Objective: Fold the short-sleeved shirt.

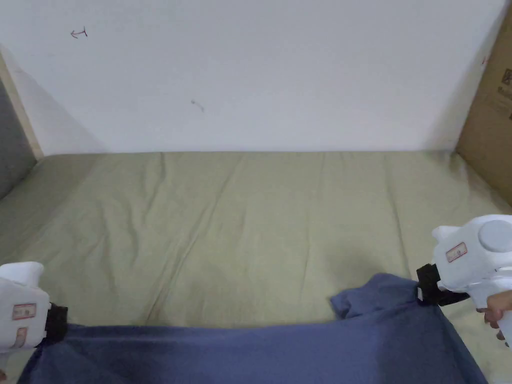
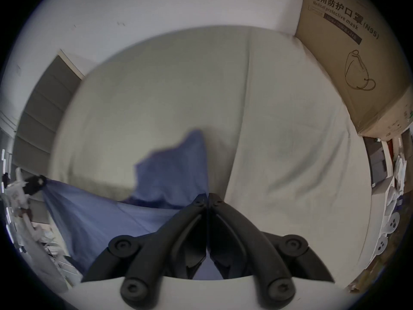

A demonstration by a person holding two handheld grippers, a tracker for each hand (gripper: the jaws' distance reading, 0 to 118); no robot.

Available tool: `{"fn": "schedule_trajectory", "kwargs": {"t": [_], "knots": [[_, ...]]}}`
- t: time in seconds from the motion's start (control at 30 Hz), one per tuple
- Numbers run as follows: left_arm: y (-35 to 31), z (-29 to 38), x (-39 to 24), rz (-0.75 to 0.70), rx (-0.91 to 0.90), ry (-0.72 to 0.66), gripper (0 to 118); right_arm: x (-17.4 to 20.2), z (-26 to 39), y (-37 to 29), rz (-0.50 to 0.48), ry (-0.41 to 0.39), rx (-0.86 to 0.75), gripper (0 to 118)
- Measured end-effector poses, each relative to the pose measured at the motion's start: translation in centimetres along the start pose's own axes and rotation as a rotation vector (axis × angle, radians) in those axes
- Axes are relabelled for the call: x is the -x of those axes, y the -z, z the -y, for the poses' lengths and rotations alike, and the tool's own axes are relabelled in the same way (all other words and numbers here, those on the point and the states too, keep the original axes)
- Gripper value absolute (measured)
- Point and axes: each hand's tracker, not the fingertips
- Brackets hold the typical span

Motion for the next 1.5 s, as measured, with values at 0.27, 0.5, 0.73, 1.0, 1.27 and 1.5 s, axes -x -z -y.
{"fn": "schedule_trajectory", "kwargs": {"t": [0.27,0.5,0.73,1.0,1.27,1.5], "knots": [[-9.1,-4.0,-0.7,-0.009,-0.155,0.021,1,1.5,-1.4,-13.8,-0.034,0.059,-0.198,0],[-18.7,-11.0,-1.2,0.024,-0.323,0.005,1,2.2,-4.9,-25.2,-0.015,0.114,-0.345,0],[-25.7,-18.9,-2.6,-0.046,-0.461,0.029,1,4.3,-10.7,-33.7,0.027,0.175,-0.459,0],[-31.0,-24.7,-2.3,-0.077,-0.557,0.021,1,8.1,-13.6,-42.5,0.045,0.166,-0.596,0],[-30.9,-23.7,-3.0,-0.103,-0.582,0.040,1,8.8,-12.8,-44.2,0.038,0.154,-0.659,0],[-20.5,-20.9,-4.2,-0.118,-0.441,0.053,1,6.5,-12.3,-33.2,0.090,0.210,-0.473,0]]}}
